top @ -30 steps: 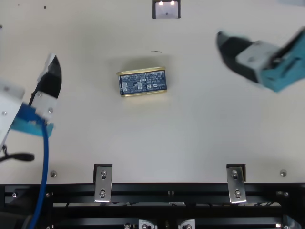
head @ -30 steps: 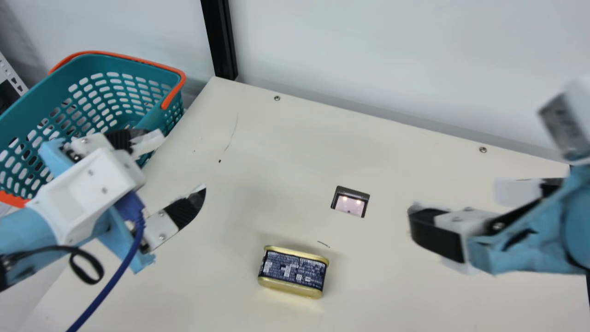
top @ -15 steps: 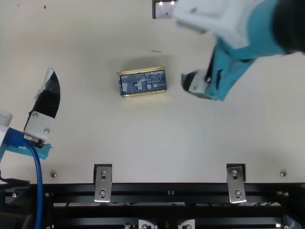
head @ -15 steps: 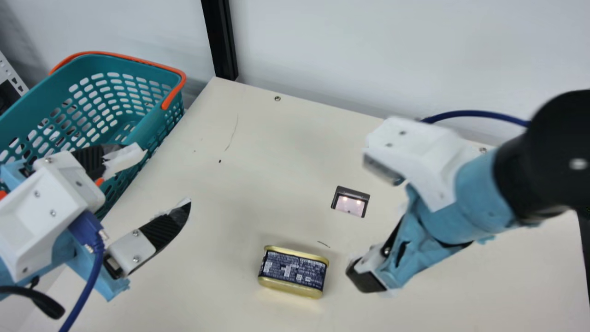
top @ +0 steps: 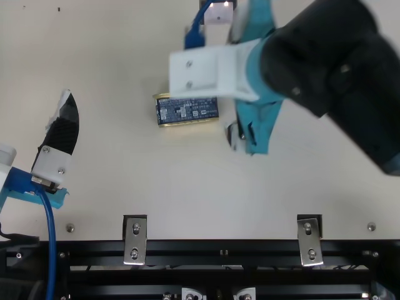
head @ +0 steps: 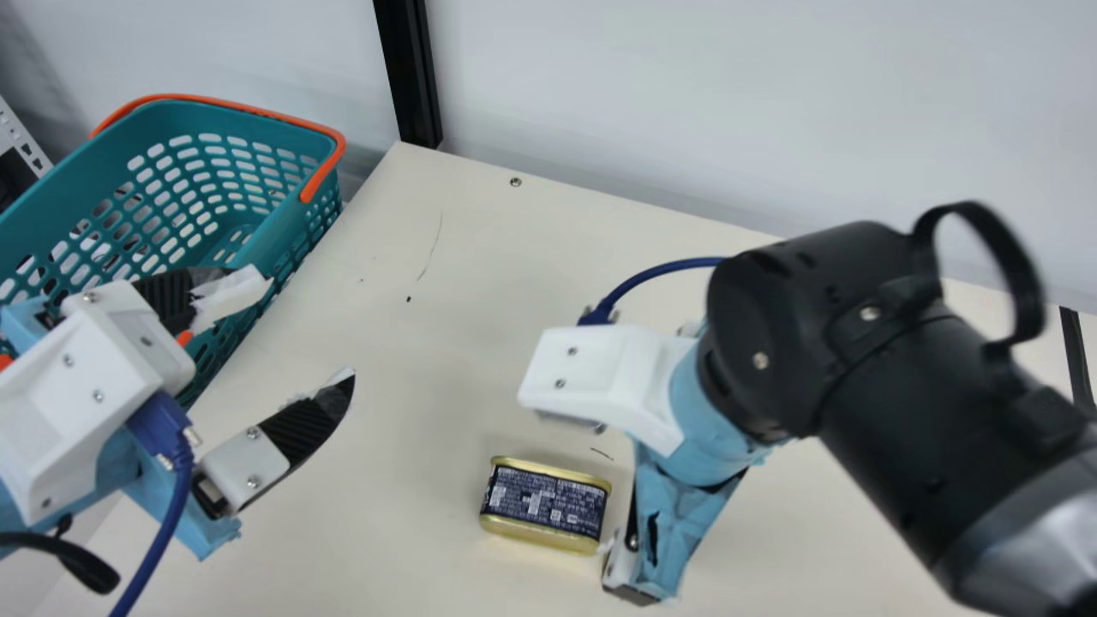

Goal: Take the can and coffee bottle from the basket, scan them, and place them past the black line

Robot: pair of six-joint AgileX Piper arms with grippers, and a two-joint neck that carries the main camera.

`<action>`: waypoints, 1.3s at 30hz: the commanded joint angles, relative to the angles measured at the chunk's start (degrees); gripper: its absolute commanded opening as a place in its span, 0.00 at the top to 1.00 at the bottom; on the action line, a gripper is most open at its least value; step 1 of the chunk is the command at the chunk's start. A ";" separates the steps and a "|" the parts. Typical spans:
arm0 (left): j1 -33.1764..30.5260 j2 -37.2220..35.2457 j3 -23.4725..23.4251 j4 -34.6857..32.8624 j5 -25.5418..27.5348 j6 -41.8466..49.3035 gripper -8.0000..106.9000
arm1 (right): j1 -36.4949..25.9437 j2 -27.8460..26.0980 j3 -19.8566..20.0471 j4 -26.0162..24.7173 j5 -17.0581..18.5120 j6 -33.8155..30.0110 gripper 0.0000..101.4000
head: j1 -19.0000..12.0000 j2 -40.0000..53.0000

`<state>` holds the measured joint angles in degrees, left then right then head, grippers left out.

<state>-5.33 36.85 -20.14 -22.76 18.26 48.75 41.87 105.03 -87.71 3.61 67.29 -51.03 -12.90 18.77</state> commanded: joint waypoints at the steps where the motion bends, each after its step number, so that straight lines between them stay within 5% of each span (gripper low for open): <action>1: 0.00 0.00 0.00 0.00 0.00 0.00 0.15 | 1.16 0.34 0.18 0.54 -0.38 -1.64 0.00 | -0.32 -0.38; 26: 0.00 0.00 0.00 0.00 0.00 0.00 0.15 | 5.68 8.90 -2.58 3.45 -6.82 -4.72 0.00 | -0.32 -0.38; 27: 0.00 0.00 0.00 0.00 0.00 0.00 0.15 | 5.65 9.07 -2.59 3.33 -7.02 -4.53 0.19 | -0.32 -0.38; 29: 0.00 0.00 0.00 0.00 0.00 0.00 0.15 | 5.58 9.20 -2.56 2.92 -7.28 -4.03 1.00 | -0.32 -0.38; 39: 0.00 0.00 0.00 0.00 0.00 0.00 0.15 | 1.26 0.15 -0.17 3.79 -4.51 -0.87 1.00 | -0.32 -0.38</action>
<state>-5.33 36.85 -20.14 -22.76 18.26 48.75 44.19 107.16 -88.01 7.71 62.38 -52.62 -12.90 18.77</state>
